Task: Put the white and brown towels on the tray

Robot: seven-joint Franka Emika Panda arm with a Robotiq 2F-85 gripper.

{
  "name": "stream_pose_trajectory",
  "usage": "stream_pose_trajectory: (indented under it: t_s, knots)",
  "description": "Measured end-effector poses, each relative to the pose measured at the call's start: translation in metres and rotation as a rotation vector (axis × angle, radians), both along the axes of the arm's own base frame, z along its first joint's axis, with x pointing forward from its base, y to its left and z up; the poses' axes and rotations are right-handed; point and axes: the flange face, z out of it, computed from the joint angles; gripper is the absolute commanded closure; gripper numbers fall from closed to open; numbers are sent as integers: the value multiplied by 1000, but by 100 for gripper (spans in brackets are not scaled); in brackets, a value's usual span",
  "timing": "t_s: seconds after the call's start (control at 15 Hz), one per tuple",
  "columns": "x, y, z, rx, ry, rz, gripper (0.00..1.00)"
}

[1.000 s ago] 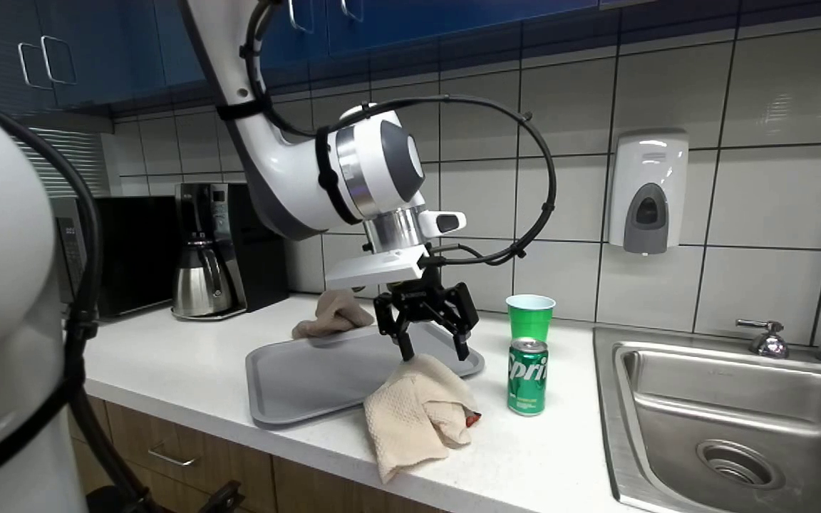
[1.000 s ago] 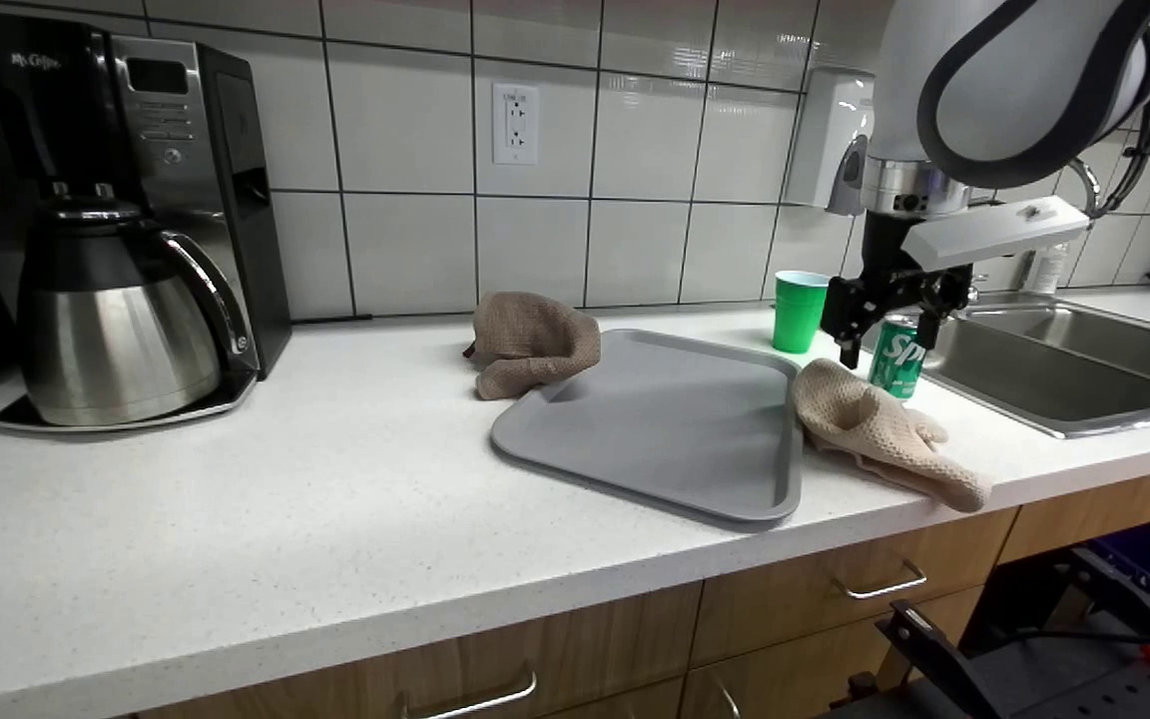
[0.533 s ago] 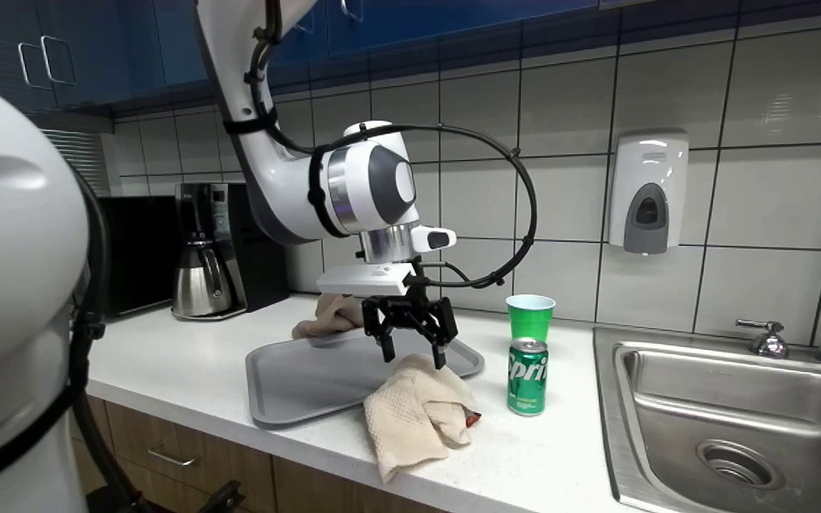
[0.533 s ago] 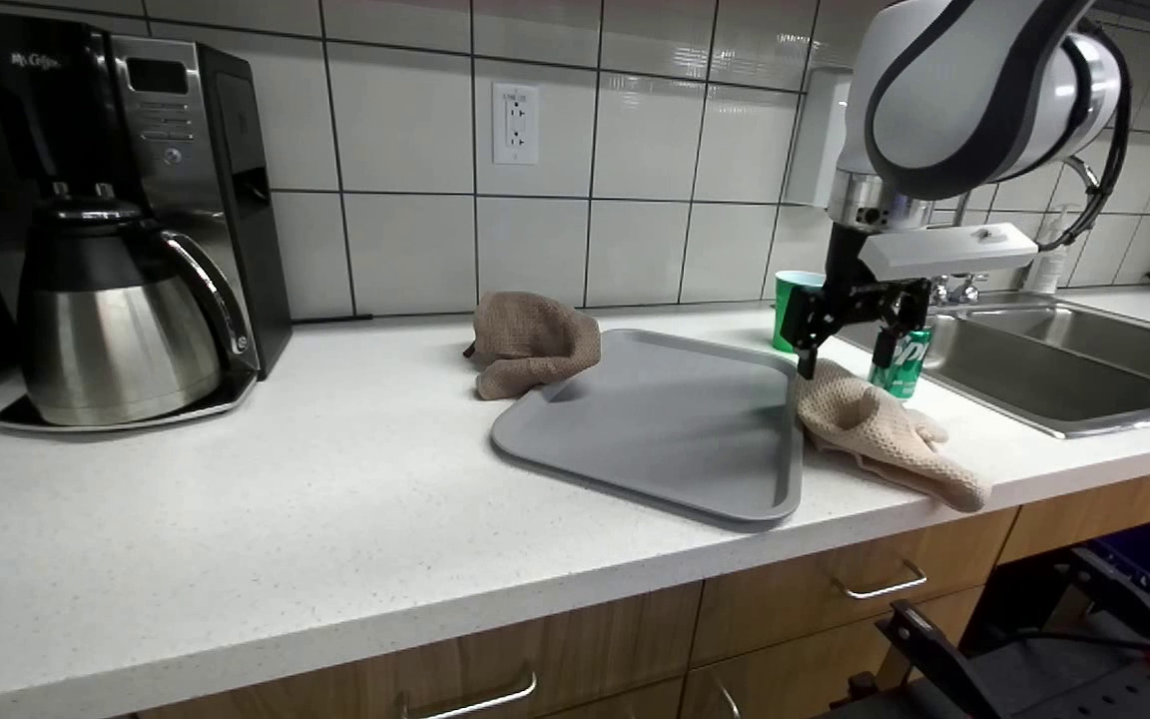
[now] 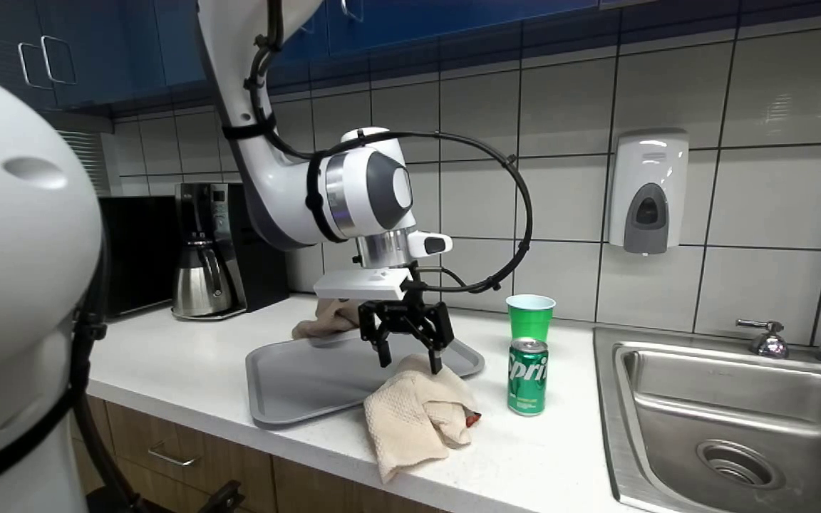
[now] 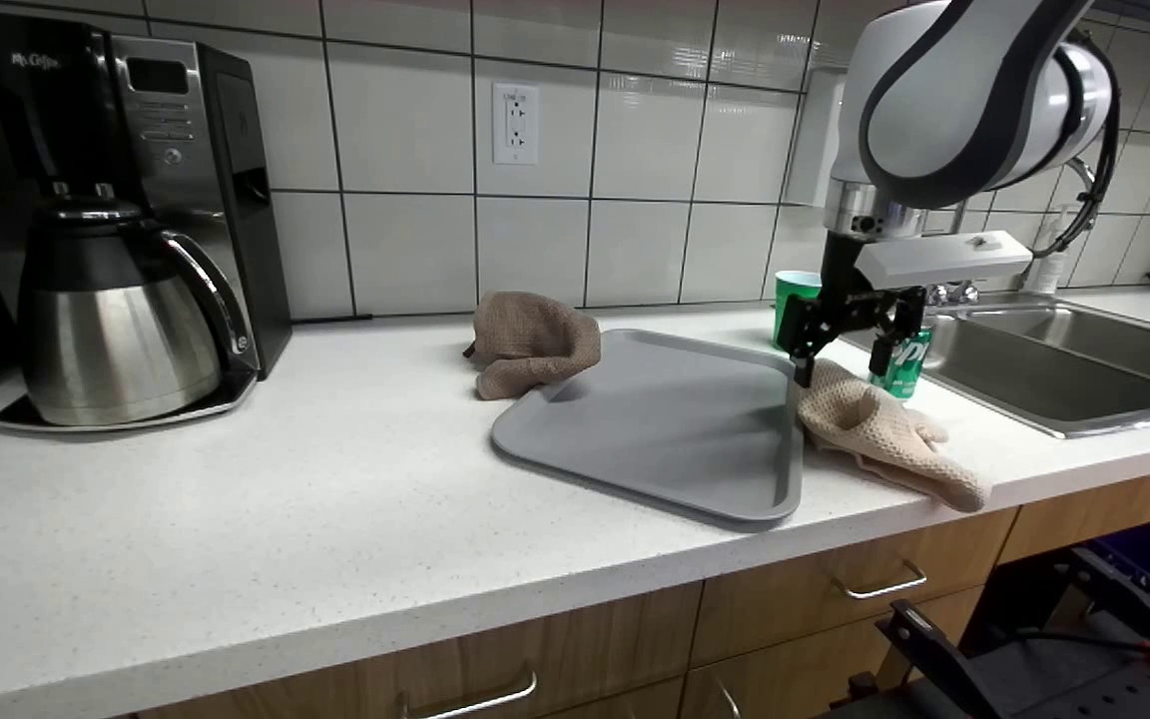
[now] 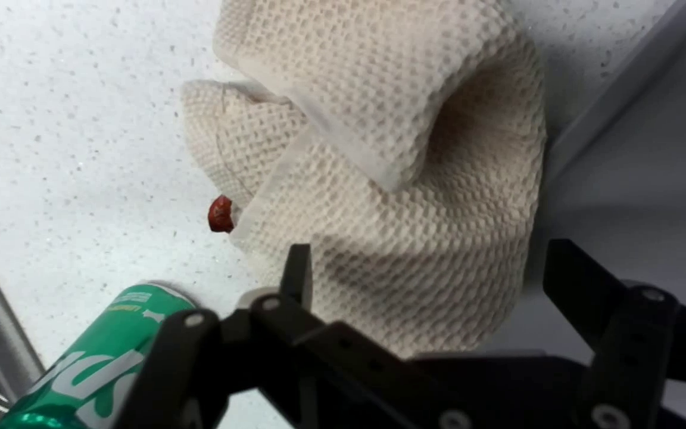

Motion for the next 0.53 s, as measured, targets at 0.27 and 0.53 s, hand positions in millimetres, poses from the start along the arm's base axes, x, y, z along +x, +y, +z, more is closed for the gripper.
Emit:
stream_pose_trajectory:
  t_s: [0.27,0.53]
  knots:
    - [-2,-7,-2,-27,7,30,0]
    - [-5,-8,-12,-51,26,56,0]
